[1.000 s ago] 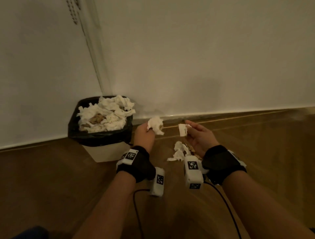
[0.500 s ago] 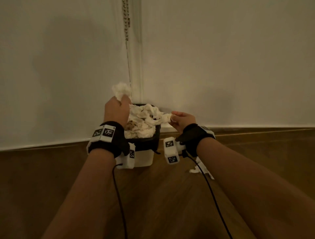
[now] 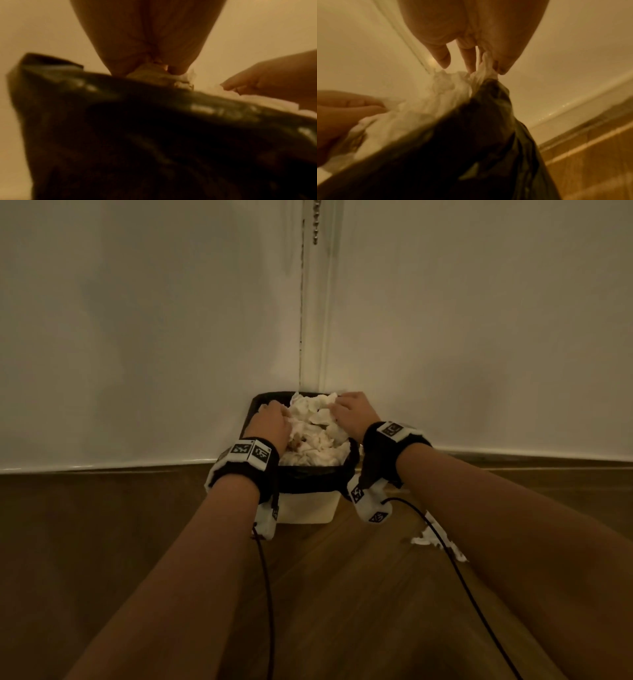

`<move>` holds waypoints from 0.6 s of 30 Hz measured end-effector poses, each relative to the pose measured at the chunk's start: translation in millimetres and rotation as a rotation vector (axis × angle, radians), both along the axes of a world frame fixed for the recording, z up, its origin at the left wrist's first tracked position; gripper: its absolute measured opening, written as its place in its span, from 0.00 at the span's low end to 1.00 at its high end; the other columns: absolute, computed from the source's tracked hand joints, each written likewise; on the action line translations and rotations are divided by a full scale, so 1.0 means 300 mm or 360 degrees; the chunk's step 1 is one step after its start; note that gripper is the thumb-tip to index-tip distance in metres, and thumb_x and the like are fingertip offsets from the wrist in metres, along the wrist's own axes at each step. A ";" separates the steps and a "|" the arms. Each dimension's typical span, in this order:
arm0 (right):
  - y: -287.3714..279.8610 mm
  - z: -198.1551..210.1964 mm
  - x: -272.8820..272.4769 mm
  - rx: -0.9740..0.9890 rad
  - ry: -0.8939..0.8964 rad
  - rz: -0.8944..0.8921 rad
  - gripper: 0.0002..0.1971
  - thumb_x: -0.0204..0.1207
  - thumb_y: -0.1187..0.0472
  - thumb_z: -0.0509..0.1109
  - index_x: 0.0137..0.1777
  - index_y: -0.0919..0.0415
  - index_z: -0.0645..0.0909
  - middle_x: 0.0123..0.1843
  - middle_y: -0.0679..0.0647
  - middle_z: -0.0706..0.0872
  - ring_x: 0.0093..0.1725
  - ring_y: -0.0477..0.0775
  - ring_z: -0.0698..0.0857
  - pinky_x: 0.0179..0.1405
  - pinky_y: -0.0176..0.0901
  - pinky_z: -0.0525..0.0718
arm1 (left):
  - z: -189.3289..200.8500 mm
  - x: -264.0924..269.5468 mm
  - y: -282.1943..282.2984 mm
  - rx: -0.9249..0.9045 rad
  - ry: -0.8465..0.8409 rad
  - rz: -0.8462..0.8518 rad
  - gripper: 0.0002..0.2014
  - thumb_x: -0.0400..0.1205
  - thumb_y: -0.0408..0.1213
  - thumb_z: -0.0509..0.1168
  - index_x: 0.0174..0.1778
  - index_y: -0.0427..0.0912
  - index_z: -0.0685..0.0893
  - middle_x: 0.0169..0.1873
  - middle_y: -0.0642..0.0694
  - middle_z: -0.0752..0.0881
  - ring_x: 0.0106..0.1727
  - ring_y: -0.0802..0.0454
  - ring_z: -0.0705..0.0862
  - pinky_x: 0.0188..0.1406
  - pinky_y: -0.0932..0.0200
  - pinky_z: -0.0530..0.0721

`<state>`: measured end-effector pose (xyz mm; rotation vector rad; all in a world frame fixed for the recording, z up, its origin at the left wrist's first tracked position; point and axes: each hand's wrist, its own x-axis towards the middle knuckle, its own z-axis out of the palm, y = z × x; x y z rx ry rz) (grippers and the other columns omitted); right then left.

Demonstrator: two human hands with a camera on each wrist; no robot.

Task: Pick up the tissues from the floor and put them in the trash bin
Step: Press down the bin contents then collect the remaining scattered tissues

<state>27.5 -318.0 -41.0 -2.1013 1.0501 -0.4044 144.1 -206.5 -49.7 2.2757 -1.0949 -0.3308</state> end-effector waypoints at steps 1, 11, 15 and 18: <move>0.005 0.002 0.009 -0.0065 0.0085 0.0116 0.13 0.84 0.61 0.57 0.37 0.63 0.72 0.38 0.52 0.72 0.53 0.51 0.67 0.58 0.46 0.70 | -0.006 0.003 0.002 -0.0007 0.0023 0.0014 0.13 0.84 0.32 0.53 0.64 0.37 0.72 0.59 0.35 0.80 0.57 0.37 0.80 0.50 0.51 0.75; 0.120 -0.059 0.146 -0.0280 0.1069 0.0586 0.37 0.75 0.47 0.57 0.83 0.51 0.48 0.84 0.62 0.52 0.81 0.68 0.53 0.79 0.61 0.54 | -0.034 -0.006 -0.011 0.0030 0.0176 0.0138 0.12 0.81 0.33 0.55 0.61 0.42 0.69 0.63 0.38 0.73 0.42 0.45 0.74 0.44 0.52 0.71; 0.105 -0.068 0.171 -0.0246 0.1448 0.0638 0.44 0.71 0.40 0.58 0.83 0.54 0.44 0.83 0.63 0.53 0.80 0.68 0.58 0.78 0.63 0.62 | -0.006 -0.001 -0.038 0.0502 -0.0059 -0.0122 0.16 0.84 0.35 0.56 0.67 0.36 0.74 0.68 0.36 0.71 0.63 0.39 0.76 0.58 0.49 0.74; 0.102 -0.090 0.183 -0.0265 0.1634 0.0612 0.36 0.82 0.43 0.54 0.83 0.58 0.43 0.84 0.63 0.51 0.81 0.64 0.57 0.80 0.58 0.60 | 0.006 -0.002 -0.065 0.0798 -0.0170 -0.0232 0.19 0.85 0.39 0.57 0.67 0.32 0.75 0.69 0.34 0.73 0.70 0.36 0.72 0.68 0.45 0.73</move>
